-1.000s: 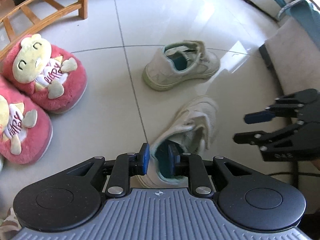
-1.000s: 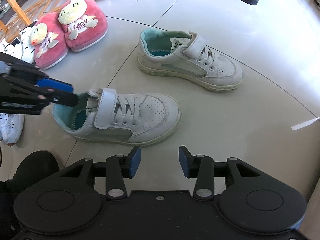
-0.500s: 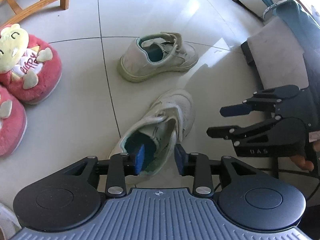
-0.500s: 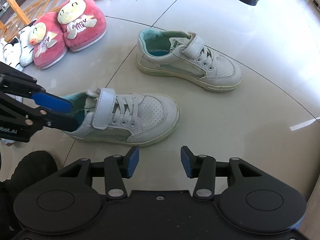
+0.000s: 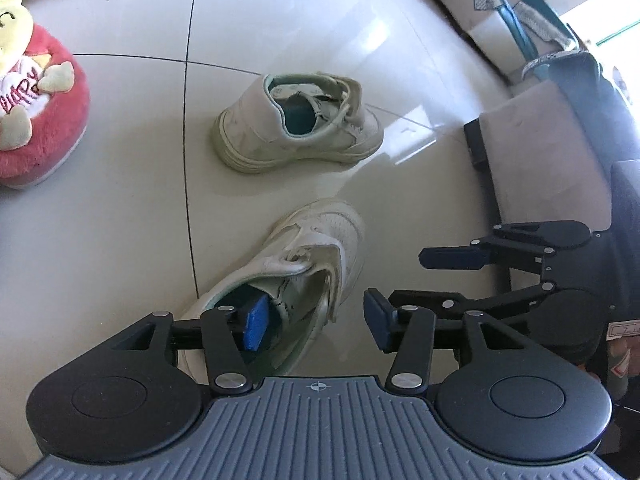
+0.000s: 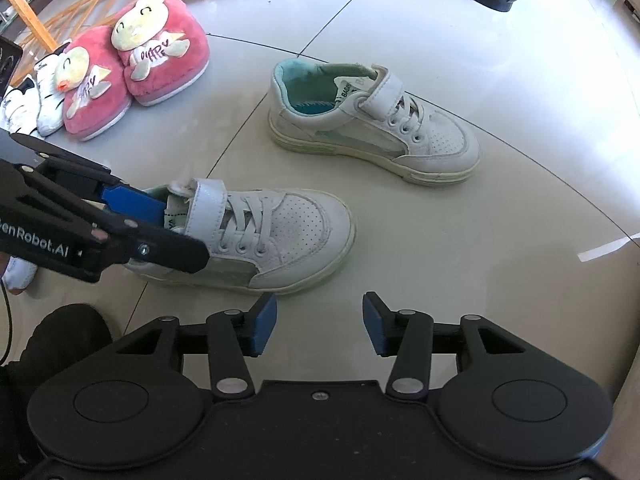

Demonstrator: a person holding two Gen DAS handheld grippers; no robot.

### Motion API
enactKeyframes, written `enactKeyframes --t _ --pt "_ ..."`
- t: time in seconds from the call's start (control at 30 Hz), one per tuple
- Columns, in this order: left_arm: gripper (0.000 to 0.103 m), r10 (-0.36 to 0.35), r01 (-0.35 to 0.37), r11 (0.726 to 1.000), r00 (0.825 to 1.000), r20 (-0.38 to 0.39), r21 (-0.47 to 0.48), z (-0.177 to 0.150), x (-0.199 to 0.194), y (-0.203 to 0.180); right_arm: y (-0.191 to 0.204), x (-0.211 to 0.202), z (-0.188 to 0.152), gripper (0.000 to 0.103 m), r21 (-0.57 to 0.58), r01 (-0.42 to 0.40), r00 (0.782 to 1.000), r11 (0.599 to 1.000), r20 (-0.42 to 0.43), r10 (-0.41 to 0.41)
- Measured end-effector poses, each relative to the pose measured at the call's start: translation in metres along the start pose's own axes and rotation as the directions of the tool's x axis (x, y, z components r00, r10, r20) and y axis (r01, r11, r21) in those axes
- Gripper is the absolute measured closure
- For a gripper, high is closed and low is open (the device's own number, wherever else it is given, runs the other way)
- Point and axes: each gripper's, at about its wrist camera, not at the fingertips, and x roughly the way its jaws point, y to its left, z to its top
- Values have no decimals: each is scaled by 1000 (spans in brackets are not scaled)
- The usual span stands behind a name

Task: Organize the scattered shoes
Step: 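Lift and carry the sneaker with the left gripper toward the pink slippers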

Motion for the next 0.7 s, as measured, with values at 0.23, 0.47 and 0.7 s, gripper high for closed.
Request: enactKeyframes --t 0.23,0.47,0.7 --pt "81 6 -9 999 998 62 50 -3 -5 -8 -4 -3 1 52 11 11 1000 1000 19 -11" --pt "88 -15 12 996 999 42 84 1 -6 -5 -8 -4 2 52 17 19 999 1000 32 -19" --pt "91 -42 48 978 998 -36 203 2 -13 0 -13 -4 2 52 34 31 998 999 45 -33"
